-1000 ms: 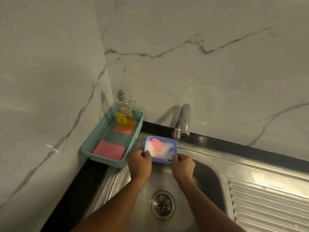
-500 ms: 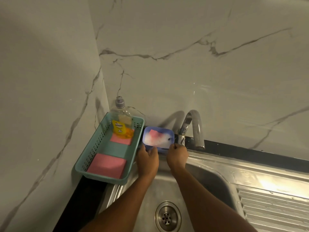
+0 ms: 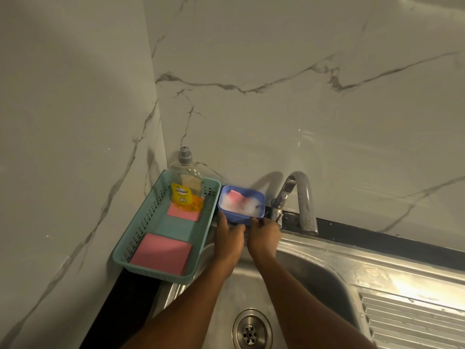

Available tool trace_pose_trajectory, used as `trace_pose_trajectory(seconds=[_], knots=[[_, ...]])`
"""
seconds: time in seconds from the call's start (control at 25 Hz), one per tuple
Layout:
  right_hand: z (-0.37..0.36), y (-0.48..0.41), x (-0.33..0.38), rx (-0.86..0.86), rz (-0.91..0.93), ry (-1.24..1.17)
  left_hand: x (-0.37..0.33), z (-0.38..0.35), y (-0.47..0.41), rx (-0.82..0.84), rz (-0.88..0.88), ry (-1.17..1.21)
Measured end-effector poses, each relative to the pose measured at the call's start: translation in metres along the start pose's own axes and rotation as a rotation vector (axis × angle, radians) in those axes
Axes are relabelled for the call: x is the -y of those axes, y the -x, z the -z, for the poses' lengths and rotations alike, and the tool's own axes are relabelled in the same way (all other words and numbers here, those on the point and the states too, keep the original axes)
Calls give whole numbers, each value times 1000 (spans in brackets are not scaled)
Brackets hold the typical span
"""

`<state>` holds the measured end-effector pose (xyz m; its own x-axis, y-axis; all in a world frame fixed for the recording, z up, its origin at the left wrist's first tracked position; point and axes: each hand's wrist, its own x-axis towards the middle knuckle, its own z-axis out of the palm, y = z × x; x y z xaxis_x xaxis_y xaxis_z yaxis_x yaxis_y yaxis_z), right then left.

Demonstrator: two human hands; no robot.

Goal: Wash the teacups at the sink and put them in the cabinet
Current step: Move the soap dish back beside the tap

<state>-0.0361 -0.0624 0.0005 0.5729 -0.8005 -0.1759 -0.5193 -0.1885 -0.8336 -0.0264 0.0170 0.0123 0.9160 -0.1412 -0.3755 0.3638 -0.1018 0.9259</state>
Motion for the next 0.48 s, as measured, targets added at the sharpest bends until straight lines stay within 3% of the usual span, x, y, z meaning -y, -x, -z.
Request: trace_pose_trajectory(seconds=[0.2,0.48], knots=[[7,24,4,-68,145,12,-1,3,13,-54,-56,-85],[1,65,56,355,647,-35,-25,62,47,-284,-367,-210]])
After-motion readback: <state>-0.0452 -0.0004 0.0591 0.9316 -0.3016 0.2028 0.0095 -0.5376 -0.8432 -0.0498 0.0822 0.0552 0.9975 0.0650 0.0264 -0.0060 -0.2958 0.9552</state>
